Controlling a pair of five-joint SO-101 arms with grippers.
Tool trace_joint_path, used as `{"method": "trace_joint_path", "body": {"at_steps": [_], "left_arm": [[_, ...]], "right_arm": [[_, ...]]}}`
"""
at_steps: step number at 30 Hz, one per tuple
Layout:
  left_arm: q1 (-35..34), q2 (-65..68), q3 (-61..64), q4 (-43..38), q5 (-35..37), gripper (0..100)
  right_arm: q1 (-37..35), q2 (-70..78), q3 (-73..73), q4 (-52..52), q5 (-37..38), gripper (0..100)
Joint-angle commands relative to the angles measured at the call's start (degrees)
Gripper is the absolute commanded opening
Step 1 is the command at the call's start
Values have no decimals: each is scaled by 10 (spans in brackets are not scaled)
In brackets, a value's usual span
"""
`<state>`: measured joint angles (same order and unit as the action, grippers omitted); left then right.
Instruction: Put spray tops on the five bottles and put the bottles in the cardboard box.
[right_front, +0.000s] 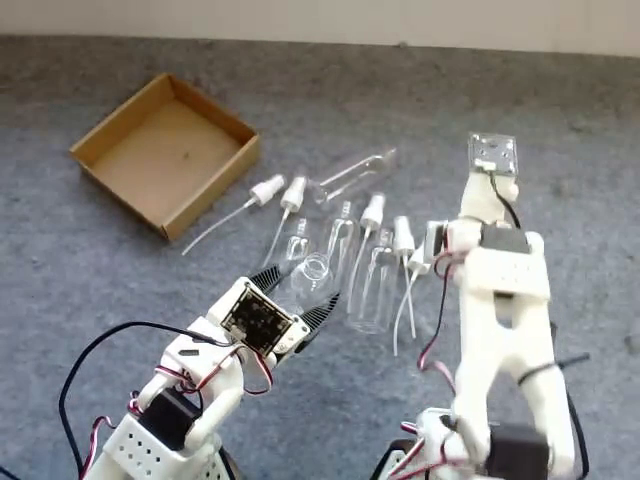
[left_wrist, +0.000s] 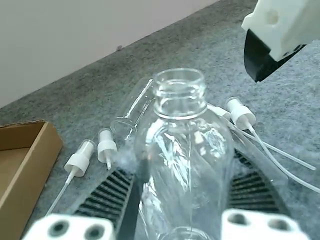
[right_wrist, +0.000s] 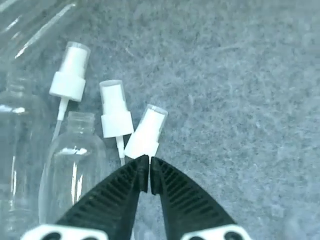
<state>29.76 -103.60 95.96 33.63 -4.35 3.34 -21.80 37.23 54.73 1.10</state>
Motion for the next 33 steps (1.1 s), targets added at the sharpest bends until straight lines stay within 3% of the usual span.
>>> {"method": "trace_joint_path", "body": {"at_steps": [1, 5, 11, 22, 33], "left_arm": [[3, -3, 11, -2, 8, 85], [3, -3, 11, -1, 8, 85], [3, -3, 11, -1, 8, 85], [4, -3, 11, -1, 8, 85], [4, -3, 11, -1, 8, 85]], "right_arm": [[-7, 83, -97, 1, -67, 7], [-8, 154, -142, 1, -94, 17], [-18, 225, -174, 1, -130, 171], [-67, 244, -172, -1, -145, 174], [-68, 268, -167, -2, -145, 175]]}}
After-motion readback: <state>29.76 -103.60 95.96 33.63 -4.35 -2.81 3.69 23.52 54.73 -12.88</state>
